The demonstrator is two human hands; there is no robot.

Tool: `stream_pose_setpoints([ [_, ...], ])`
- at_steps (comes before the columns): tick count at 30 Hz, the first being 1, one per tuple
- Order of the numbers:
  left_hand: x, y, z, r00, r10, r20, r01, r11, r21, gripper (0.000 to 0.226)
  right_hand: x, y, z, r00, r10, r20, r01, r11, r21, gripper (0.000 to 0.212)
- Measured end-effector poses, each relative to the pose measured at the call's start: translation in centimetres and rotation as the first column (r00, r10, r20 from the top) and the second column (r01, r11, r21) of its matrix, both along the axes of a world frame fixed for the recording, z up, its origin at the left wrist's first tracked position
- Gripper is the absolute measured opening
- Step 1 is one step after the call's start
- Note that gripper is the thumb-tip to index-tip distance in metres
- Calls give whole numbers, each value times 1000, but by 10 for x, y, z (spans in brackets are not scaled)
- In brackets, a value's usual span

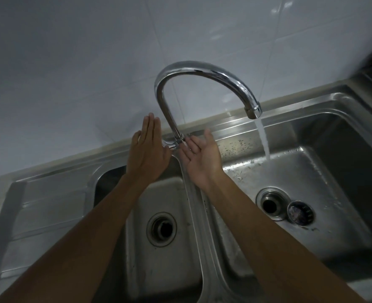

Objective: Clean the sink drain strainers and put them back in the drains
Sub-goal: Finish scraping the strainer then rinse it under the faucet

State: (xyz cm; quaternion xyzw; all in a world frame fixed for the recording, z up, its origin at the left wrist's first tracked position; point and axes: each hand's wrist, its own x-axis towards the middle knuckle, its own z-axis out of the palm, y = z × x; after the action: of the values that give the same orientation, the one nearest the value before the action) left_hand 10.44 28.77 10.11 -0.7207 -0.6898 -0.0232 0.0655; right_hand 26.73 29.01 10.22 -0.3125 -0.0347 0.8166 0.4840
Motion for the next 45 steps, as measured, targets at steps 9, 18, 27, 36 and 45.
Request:
stream_pose_setpoints([
  [9,7,-18,3,976,42,212,-45,999,10,81,13,-12,2,998,29,50,-30,999,22,71],
  [18,155,-109,-49,828,-25,560,37,999,-9,62,174,-72,-39,472,264,841,-360,929,-90,23],
  [27,297,-73,-102,508,267,819,-22,955,-297,46,304,-66,-127,-691,-54,721,-650,482,-587,86],
  [36,305,-72,-137,578,337,743,-115,935,-335,42,299,-37,-170,-566,-149,811,-755,488,-438,74],
  [45,295,-94,-162,699,361,618,-128,912,-389,39,281,-10,-178,-516,-199,833,-797,469,-381,75],
])
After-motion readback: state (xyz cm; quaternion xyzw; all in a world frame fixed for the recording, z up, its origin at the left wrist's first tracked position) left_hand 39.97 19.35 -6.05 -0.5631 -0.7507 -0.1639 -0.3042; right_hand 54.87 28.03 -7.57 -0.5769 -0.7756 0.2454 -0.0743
